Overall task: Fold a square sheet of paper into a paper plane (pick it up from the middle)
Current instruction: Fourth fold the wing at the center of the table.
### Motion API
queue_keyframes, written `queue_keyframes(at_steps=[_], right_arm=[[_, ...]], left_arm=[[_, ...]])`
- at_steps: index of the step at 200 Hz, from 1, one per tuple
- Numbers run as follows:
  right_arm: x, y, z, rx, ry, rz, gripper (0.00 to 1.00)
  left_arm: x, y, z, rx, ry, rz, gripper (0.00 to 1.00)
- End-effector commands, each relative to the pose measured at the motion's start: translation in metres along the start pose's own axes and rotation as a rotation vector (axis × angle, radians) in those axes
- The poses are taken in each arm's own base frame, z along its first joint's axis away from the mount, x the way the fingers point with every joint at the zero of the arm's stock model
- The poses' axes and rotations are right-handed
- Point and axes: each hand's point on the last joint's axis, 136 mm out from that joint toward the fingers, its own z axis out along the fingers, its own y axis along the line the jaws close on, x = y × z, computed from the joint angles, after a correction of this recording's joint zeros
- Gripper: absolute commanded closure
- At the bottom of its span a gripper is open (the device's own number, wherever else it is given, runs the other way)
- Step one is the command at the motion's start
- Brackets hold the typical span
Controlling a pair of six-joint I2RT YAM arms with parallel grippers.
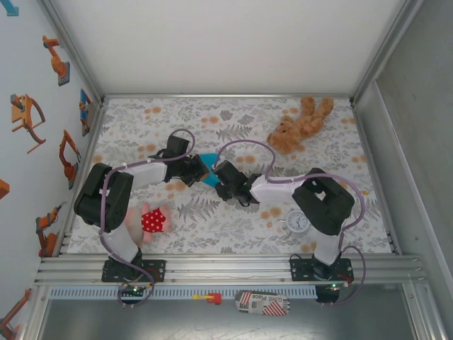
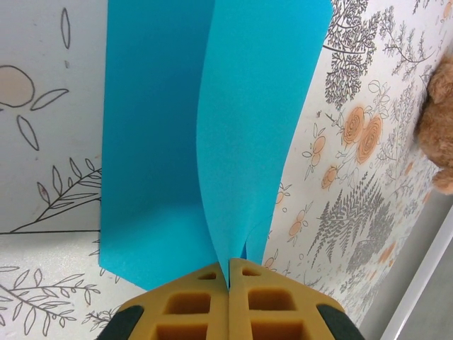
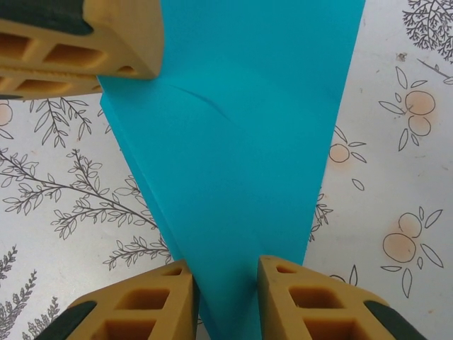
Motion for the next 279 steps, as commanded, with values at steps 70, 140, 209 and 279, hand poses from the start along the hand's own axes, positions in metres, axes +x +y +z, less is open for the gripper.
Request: queue_keyframes(at_steps=[70,140,209,279], right_arm=[[-0.001,0.004,0.005,0.002,-0.011,-0.014,0.84],[0.003,0.016,0.005,-0.08,-0.013,0.036,0.89],[0.003,0.025,0.004,-0.185,-0.014,0.135,0.9],[0.002,0.027,0.007,-0.351,0.01,0.304,0.91]], left_arm=[[-0.008,-0.005,-0.013,-0.009,-0.015,0.0,0.77],[-0.043,-0.001,-0.053,-0.011,-0.141,0.016,0.54],[-0.035,0.012,-0.064,0.041,-0.193,0.003,0.5],[-0.016,0.014,-0.061,0.146,-0.205,0.036,0.48]])
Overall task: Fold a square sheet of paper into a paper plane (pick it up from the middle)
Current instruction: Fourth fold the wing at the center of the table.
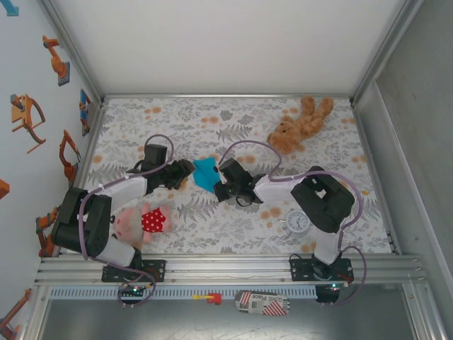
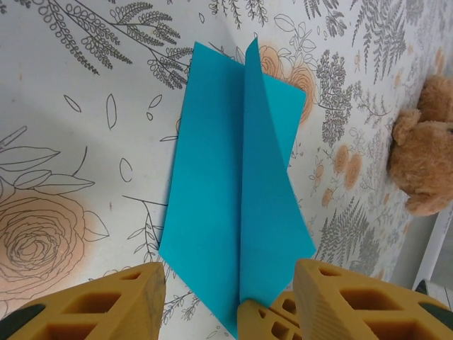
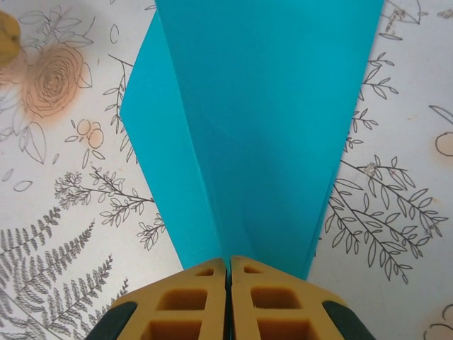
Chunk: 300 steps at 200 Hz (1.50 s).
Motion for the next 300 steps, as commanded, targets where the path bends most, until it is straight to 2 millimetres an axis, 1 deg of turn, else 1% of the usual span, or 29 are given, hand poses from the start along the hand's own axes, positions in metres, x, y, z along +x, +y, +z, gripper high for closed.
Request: queue_keyframes(at_steps=[1,37,57,83,116,161,187,233,251,277,293,300], right_arm=[[0.003,0.003,0.002,-0.09,0.013,0.095,0.91],[-0.001,0.003,0.002,-0.192,0.006,0.199,0.92],[-0.003,0.0,0.0,-0.226,-0.006,0.243,0.92],[-0.004,-0.003,-0.001,-0.268,-0.01,0.288,0.93],[-0.002,-0.01,-0.001,-0.289,-0.01,0.34,0.93],[-0.002,-0.015,-0.002,-0.314,-0.022,0.379,0.93],[-0.001,-0.016,-0.001,-0.318,-0.023,0.386,0.93],[0.001,-0.019,0.0,-0.315,-0.02,0.394,0.93],[0.002,-0.02,0.001,-0.315,-0.019,0.399,0.93],[0.003,-0.023,0.001,-0.309,-0.017,0.405,0.93],[0.004,-0.023,0.002,-0.309,-0.017,0.408,0.93],[0.004,-0.023,0.002,-0.308,-0.016,0.409,0.93]], left_arm=[[0.002,-0.021,-0.003,0.095,-0.02,0.039,0.48],[0.019,-0.031,0.01,0.132,0.028,0.107,0.48],[0.025,-0.03,0.019,0.13,0.047,0.129,0.48],[0.034,-0.034,0.031,0.148,0.089,0.155,0.48],[0.038,-0.037,0.04,0.152,0.114,0.178,0.49],[0.039,-0.042,0.047,0.165,0.14,0.205,0.57],[0.039,-0.043,0.054,0.163,0.154,0.222,0.57],[0.04,-0.038,0.067,0.162,0.172,0.231,0.57],[0.041,-0.034,0.071,0.148,0.181,0.223,0.56],[0.043,-0.022,0.075,0.11,0.188,0.202,0.55],[0.044,-0.012,0.076,0.061,0.194,0.19,0.54],[0.045,-0.003,0.077,0.016,0.202,0.184,0.54]])
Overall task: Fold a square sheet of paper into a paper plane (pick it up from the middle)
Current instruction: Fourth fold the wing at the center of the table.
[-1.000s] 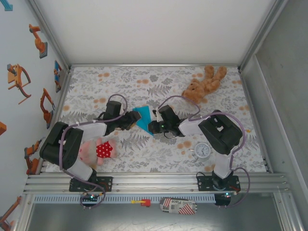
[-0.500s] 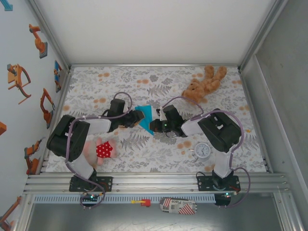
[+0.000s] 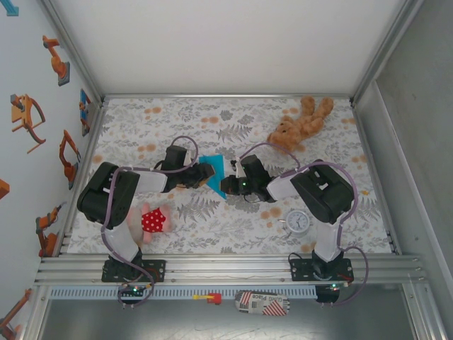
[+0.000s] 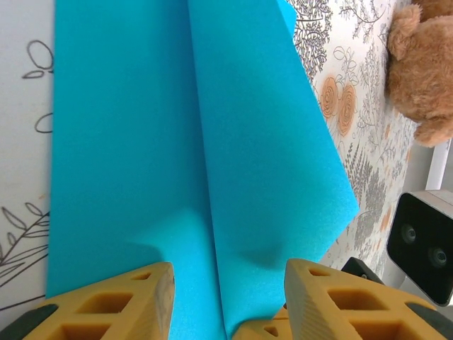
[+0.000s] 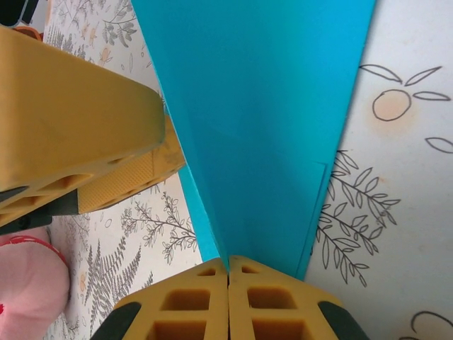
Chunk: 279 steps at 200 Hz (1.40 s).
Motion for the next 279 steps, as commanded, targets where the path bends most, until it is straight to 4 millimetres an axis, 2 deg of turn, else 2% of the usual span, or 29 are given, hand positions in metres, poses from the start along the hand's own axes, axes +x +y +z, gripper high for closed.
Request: queue_keyframes(at_steps=[1,43,78,127,156,212,235,249,279], right_arm=[[0.006,-0.01,0.002,0.007,0.01,0.021,0.93],[0.005,-0.011,0.001,0.007,0.007,0.024,0.92],[0.003,-0.011,-0.001,0.006,0.001,0.032,0.9],[-0.005,-0.001,-0.022,0.001,-0.051,0.036,0.75],[-0.006,0.0,-0.032,0.018,-0.08,0.038,0.7],[-0.013,-0.016,-0.04,0.135,-0.126,0.04,0.68],[-0.018,-0.017,-0.044,0.154,-0.155,0.037,0.68],[-0.02,-0.014,-0.044,0.148,-0.165,0.034,0.69],[-0.018,0.006,-0.041,0.067,-0.156,0.001,0.75]], left_arm=[[0.009,0.023,0.006,-0.107,0.036,-0.01,0.54],[0.023,0.061,0.004,-0.328,0.089,-0.027,0.51],[0.034,0.084,0.006,-0.452,0.136,-0.056,0.49],[0.048,0.11,0.004,-0.621,0.206,-0.087,0.46],[0.053,0.118,0.002,-0.68,0.233,-0.092,0.43],[0.063,0.129,-0.002,-0.767,0.285,-0.098,0.4],[0.068,0.134,-0.003,-0.795,0.303,-0.102,0.39],[0.07,0.136,-0.003,-0.81,0.315,-0.103,0.38],[0.072,0.138,-0.003,-0.833,0.328,-0.106,0.37]])
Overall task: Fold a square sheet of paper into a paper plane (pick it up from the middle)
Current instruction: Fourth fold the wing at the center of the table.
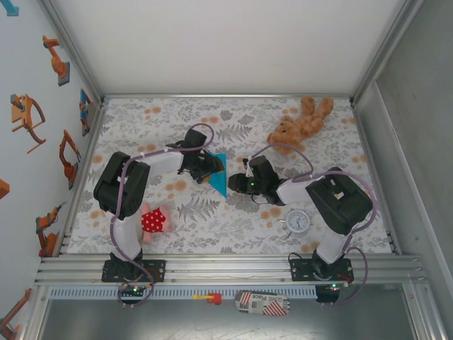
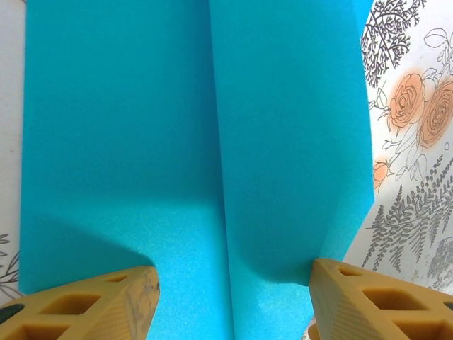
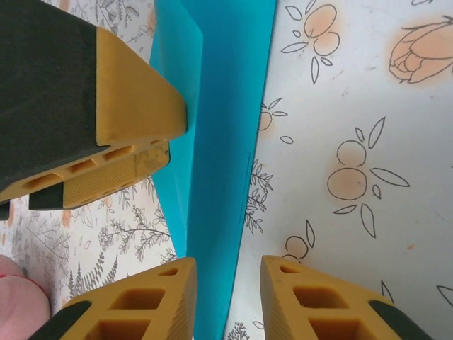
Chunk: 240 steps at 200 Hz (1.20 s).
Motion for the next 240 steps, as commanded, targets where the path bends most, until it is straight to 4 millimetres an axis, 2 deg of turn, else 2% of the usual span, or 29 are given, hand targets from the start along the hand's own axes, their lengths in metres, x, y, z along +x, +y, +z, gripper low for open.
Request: queue_keyframes(at_steps=[1,20,47,86,143,197,240], right_arm=[[-0.005,0.021,-0.005,-0.063,-0.028,-0.038,0.75],[-0.001,0.022,0.001,-0.046,-0.001,-0.036,0.77],[0.005,0.013,0.009,0.019,0.02,-0.045,0.73],[0.008,0.014,0.018,0.028,0.061,-0.052,0.7],[0.016,0.003,0.023,0.065,0.094,-0.046,0.8],[0.02,-0.004,0.024,0.085,0.103,-0.041,0.83],[0.024,-0.01,0.027,0.101,0.115,-0.034,0.86]], left_arm=[[0.074,0.134,0.032,-0.472,0.232,-0.092,0.37],[0.075,0.135,0.033,-0.483,0.24,-0.097,0.36],[0.078,0.138,0.034,-0.504,0.254,-0.098,0.36],[0.082,0.145,0.036,-0.533,0.27,-0.113,0.35],[0.087,0.15,0.039,-0.548,0.292,-0.118,0.35],[0.09,0.152,0.04,-0.554,0.301,-0.121,0.35],[0.087,0.146,0.039,-0.536,0.297,-0.116,0.35]])
